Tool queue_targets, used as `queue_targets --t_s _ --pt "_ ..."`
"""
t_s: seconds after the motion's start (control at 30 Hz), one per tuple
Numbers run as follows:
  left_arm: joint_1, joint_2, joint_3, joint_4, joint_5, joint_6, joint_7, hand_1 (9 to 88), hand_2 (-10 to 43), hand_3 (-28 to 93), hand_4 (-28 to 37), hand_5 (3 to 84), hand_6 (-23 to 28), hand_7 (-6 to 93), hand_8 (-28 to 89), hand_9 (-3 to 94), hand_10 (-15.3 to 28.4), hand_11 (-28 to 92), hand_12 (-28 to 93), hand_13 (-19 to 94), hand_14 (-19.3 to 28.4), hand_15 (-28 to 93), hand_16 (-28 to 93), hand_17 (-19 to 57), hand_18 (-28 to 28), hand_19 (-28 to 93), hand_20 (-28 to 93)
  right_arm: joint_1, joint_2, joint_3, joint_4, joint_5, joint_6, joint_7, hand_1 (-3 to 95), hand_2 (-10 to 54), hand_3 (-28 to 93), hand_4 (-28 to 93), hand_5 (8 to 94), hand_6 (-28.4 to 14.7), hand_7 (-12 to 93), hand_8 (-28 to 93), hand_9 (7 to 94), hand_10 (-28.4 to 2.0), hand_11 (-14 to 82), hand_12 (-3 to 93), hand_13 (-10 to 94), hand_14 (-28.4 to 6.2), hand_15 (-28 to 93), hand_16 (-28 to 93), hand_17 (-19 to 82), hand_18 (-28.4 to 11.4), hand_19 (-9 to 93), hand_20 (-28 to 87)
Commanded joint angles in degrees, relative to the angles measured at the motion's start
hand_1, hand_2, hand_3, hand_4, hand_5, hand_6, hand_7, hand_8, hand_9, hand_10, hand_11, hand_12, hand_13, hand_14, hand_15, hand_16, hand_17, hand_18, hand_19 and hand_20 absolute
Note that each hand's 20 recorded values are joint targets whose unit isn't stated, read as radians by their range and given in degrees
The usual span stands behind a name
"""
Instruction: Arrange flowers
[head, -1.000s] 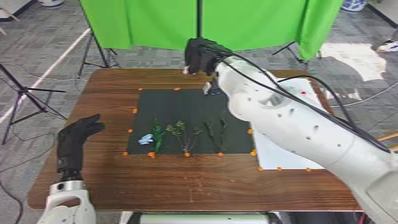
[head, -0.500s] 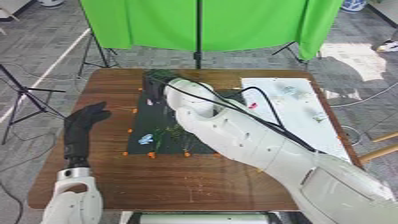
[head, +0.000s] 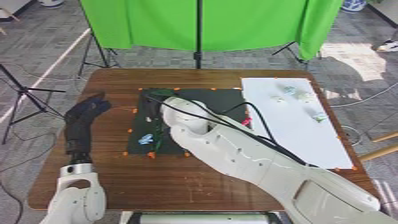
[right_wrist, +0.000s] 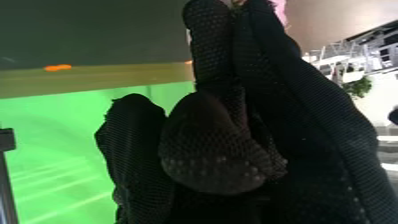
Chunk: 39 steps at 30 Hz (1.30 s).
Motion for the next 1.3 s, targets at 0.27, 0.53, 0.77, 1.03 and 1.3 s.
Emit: queue_targets --t_s 0.27,0.53,0.77,1.03,1.3 --pt "6.54 -4.1 -4.11 1.37 3.09 -9.11 0.38 27.8 -9.5 59 -17.7 43.0 3.4 12.9 -5 38.7 12.7 18 15 32 16.9 16 4 9.9 23.1 21 19 -1.28 1.7 0.76 -0.75 -0.66 -0.28 1.86 60.7 -9.5 56 -17 72.3 2.6 25 4 87.3 -8.3 3.7 35.0 94 0.6 62 33 65 -13.5 93 65" --pt "7.67 -4.68 -4.76 1.15 4.15 -10.02 -0.88 26.9 -9.5 59 -17.3 44.4 4.1 12.1 -4 40.1 12.9 17 16 32 17.4 16 4 8.5 21.7 18 20 -1.59 1.94 1.09 -1.64 1.12 -1.03 3.13 54.7 -9.5 58 -16 66.3 2.9 22 3 83.0 -9.7 7.0 29.9 94 0.1 60 34 65 -13.6 93 64" --pt "8.32 -5.03 -5.04 0.83 4.25 -10.39 -1.27 26.7 -9.5 60 -17.0 44.7 4.2 11.9 -4 40.4 13.0 17 16 32 17.5 16 5 8.5 21.3 18 20 -0.45 3.04 0.59 -4.11 1.47 -1.06 2.68 41.6 -9.5 65 -17 60.2 3.3 18 -11 77.2 -11.8 13.4 19.1 94 -0.9 59 34 64 -14.7 93 63" --pt "9.53 -5.29 -5.55 0.15 4.4 -10.33 -2.05 26.7 -9.5 60 -16.9 44.9 4.1 12.1 -4 40.6 13.0 17 16 32 17.6 16 5 8.4 21.2 18 21 2.92 6.73 0.81 -11.6 4.35 -0.4 2.67 36.0 -9.5 64 -15 57.6 3.0 16 -10 76.1 -13.7 12.6 18.7 94 -1.6 57 34 63 -15.7 93 63" --pt "10.47 -5.81 -6.15 -0.33 4.51 -11.02 -2.49 26.6 -9.5 60 -16.8 45.2 4.2 12.0 -4 40.8 13.2 17 16 32 17.6 16 5 8.4 21.1 18 21 2.73 18.11 7.64 -25.14 12.24 0.52 3.01 34.0 -9.5 62 -14 57.0 2.1 14 -9 76.8 -14.3 12.4 18.7 94 -2.0 57 34 63 -16.0 93 62"
